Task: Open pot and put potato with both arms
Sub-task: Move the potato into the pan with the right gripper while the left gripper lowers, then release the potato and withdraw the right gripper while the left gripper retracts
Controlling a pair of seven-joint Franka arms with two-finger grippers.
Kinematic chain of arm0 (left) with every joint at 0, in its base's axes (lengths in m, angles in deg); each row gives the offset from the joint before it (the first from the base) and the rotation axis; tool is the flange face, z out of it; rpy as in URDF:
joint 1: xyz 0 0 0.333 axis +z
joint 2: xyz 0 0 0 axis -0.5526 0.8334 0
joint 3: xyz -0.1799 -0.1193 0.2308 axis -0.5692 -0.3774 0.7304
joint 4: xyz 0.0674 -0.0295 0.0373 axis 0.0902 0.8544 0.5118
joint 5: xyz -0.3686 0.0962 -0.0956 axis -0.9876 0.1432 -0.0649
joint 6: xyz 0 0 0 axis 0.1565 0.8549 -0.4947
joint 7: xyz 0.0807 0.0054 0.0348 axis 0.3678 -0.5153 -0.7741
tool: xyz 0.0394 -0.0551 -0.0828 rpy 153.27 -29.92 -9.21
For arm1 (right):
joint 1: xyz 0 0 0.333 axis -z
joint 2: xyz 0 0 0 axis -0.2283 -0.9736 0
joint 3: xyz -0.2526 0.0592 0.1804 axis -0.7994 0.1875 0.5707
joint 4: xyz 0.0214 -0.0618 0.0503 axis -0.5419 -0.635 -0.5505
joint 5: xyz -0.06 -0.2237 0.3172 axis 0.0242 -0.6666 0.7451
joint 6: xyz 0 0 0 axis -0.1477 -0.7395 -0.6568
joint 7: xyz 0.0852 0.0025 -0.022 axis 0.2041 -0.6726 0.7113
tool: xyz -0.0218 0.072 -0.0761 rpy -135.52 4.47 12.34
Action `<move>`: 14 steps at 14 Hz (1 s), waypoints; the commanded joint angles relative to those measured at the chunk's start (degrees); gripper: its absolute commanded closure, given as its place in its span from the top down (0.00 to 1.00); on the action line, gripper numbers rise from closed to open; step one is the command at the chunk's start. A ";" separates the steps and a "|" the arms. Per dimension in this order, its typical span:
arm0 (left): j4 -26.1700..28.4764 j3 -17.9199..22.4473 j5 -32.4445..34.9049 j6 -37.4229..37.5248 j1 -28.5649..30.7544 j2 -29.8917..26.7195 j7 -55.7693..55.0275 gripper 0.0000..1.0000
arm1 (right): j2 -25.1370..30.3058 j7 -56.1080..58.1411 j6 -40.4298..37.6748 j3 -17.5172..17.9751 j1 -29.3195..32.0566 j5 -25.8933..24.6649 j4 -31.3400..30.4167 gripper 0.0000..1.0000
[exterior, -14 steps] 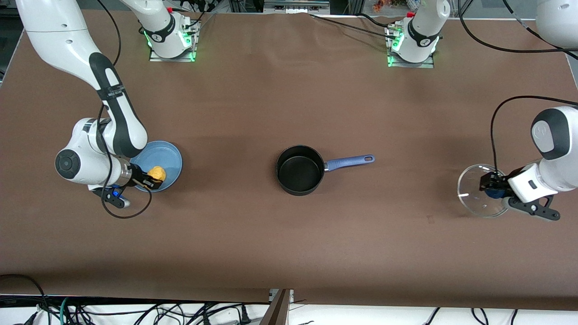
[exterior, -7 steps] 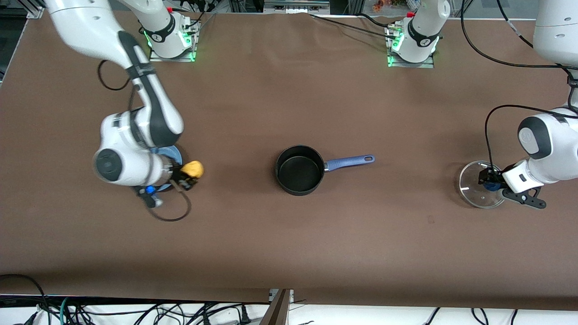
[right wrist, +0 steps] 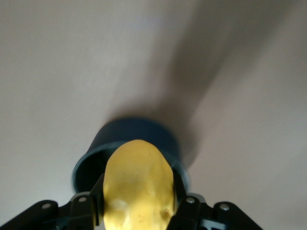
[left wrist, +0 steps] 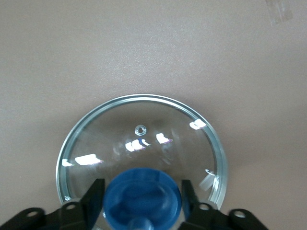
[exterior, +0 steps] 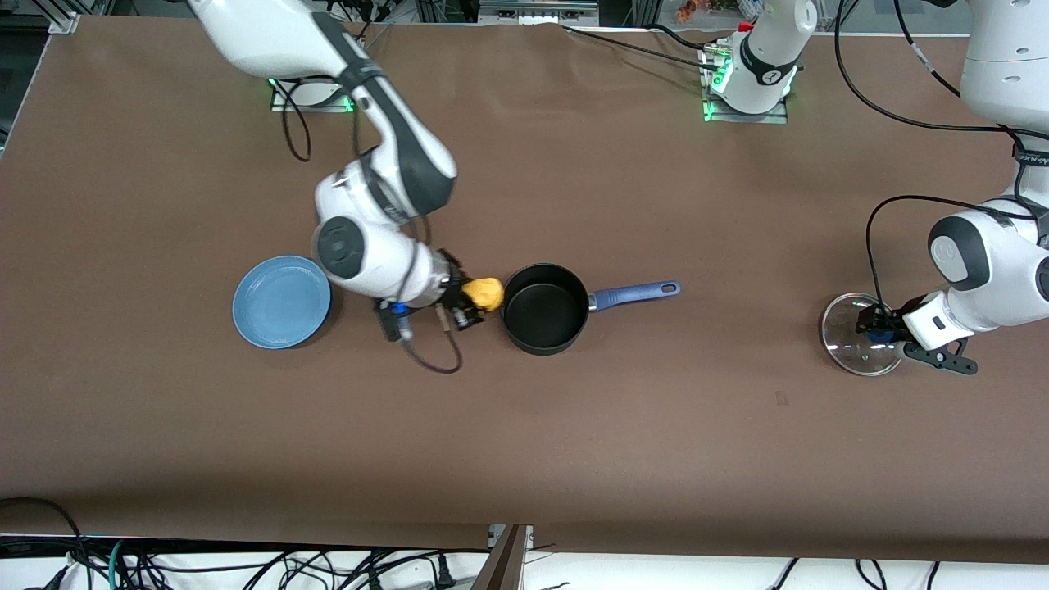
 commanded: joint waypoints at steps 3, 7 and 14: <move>-4.42 -0.29 -0.92 12.96 -0.61 -8.02 -5.79 1.00 | -4.96 -8.03 8.65 -0.48 -4.68 0.38 3.06 0.99; -6.63 -2.13 8.02 30.28 -3.95 -20.67 -21.68 1.00 | -2.95 -7.08 4.99 -1.79 -4.95 -0.41 3.06 0.99; -20.69 -3.72 7.70 50.98 -4.39 -26.32 -26.03 1.00 | 11.36 23.92 -25.25 -16.54 -2.57 -0.68 -0.09 1.00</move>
